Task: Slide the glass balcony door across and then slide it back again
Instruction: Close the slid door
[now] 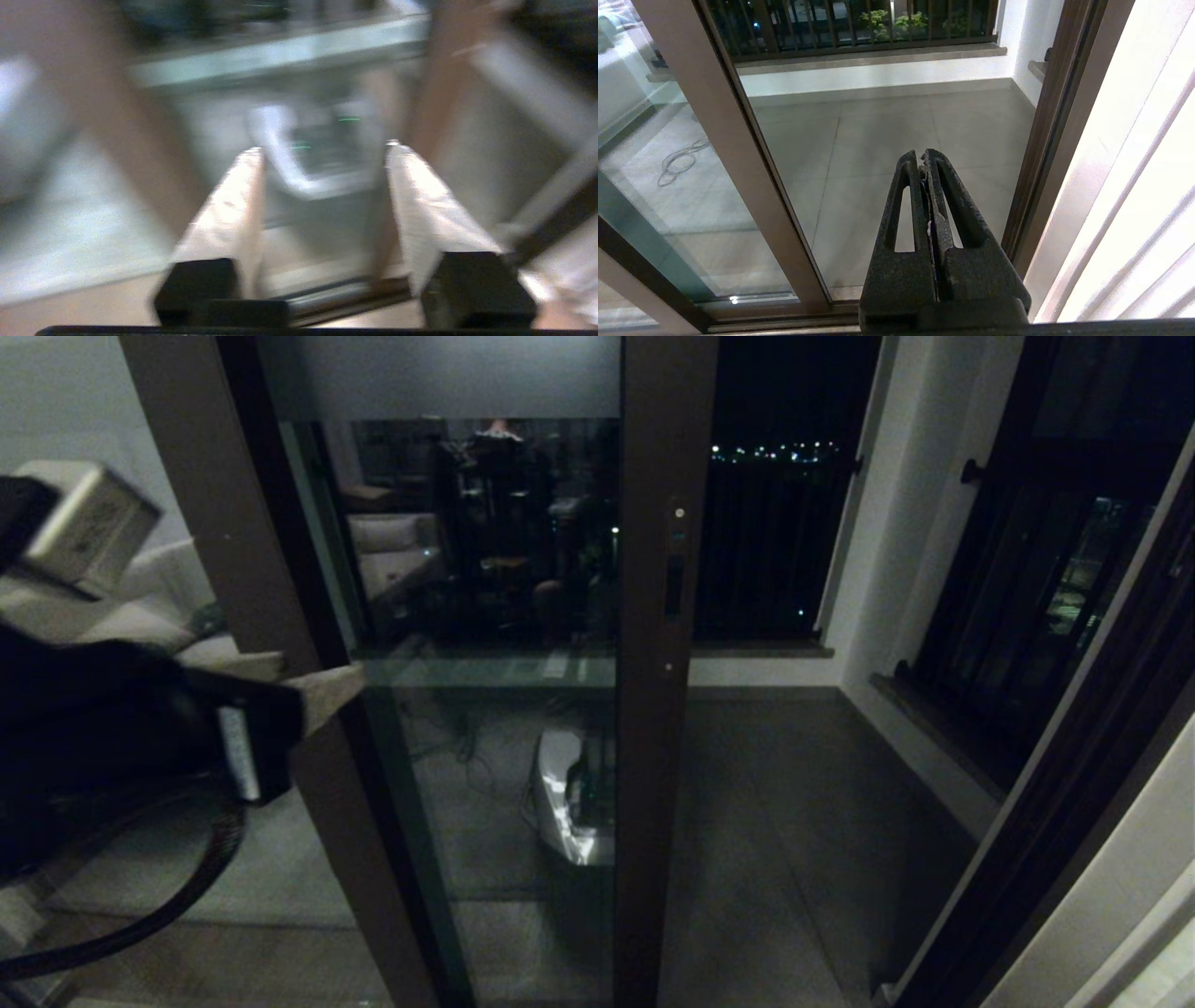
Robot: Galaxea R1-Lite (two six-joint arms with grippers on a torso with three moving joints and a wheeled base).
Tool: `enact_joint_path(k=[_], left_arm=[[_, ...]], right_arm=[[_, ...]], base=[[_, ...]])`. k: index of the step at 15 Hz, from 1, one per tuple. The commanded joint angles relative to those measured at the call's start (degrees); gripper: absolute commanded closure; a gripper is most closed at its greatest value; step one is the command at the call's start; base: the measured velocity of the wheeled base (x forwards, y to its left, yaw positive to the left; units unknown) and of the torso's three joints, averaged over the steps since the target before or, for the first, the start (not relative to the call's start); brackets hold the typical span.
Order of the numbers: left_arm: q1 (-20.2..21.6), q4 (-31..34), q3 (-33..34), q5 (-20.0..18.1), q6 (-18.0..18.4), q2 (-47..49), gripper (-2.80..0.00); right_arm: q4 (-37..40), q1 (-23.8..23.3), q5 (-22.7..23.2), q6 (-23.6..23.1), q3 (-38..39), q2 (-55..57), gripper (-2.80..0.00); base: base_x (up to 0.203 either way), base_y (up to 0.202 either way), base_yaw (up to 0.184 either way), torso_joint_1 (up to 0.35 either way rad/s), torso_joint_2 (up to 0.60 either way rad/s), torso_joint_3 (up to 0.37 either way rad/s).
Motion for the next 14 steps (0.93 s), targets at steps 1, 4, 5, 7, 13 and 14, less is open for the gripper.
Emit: enact_joint_path(k=[1, 4, 5, 7, 13, 14], left_arm=[[7.32, 0.58, 6.86, 0.09, 3.66, -15.64, 0.0], [16.63, 1.15, 11.75, -0.52, 5.22, -25.62, 0.0], [18.8, 1.21, 14.31, -1.6, 5.32, -29.18, 0.0], [26.24, 1.28, 20.55, -5.91, 4.78, -34.57, 0.0], [32.48, 1.08, 35.29, -23.11, 3.58, -47.51, 0.0], [32.52, 0.17, 38.52, -24.96, 3.5, -48.15, 0.0]], right_arm=[[0.0, 0.02, 0.0, 0.01, 0.09, 0.0, 0.0], [0.0, 0.02, 0.0, 0.01, 0.09, 0.0, 0.0], [0.0, 0.02, 0.0, 0.01, 0.09, 0.0, 0.0], [0.0, 0.02, 0.0, 0.01, 0.09, 0.0, 0.0], [0.0, 0.02, 0.0, 0.01, 0.09, 0.0, 0.0], [0.0, 0.02, 0.0, 0.01, 0.09, 0.0, 0.0]], base=[[0.0, 0.0, 0.0, 0.0, 0.0, 0.0], [0.0, 0.0, 0.0, 0.0, 0.0, 0.0], [0.0, 0.0, 0.0, 0.0, 0.0, 0.0], [0.0, 0.0, 0.0, 0.0, 0.0, 0.0], [0.0, 0.0, 0.0, 0.0, 0.0, 0.0], [0.0, 0.0, 0.0, 0.0, 0.0, 0.0]])
